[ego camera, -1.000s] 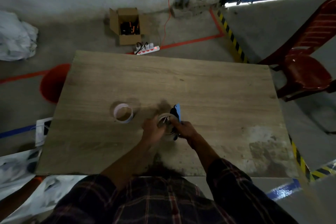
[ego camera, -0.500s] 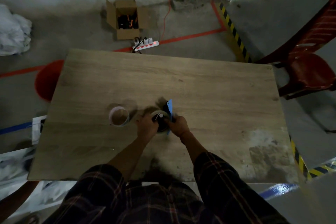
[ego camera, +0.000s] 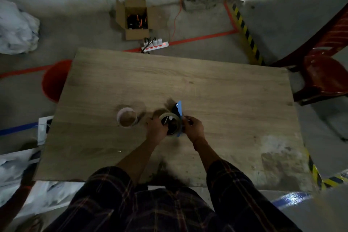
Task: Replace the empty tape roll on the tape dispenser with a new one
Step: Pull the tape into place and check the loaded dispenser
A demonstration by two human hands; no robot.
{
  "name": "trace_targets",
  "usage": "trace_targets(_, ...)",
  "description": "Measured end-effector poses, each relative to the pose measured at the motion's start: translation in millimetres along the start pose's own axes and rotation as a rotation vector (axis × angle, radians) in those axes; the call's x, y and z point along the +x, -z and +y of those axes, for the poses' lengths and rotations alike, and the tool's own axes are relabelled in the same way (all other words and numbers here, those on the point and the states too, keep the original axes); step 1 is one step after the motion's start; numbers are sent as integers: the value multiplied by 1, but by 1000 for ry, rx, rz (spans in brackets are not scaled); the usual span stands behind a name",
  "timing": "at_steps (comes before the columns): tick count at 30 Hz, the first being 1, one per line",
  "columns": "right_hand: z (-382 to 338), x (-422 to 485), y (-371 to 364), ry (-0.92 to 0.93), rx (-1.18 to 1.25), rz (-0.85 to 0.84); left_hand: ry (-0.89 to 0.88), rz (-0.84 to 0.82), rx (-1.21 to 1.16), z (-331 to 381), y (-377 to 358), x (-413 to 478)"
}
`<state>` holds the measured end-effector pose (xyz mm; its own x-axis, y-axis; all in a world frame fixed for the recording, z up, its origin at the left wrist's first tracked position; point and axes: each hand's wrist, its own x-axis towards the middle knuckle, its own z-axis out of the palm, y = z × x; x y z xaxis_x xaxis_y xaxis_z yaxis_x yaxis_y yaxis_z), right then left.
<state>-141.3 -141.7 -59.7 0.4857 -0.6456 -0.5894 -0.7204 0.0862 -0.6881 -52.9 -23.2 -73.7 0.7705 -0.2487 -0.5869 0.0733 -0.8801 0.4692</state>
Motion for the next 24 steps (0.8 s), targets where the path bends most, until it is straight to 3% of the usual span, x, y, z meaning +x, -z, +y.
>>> trace_targets(7,-9,-14,13,-193,336,72,-23,24,15,0,-4,1)
trace_targets(12,0,-24,4,-105,63,26,-18,33,102,0,-7,0)
trace_targets(16,-2,-30,1,-46,73,51,-14,32,134,6,-7,-5)
trace_targets(24,-8,-20,12,-43,-125,-81,28,12,86,11,-1,-5)
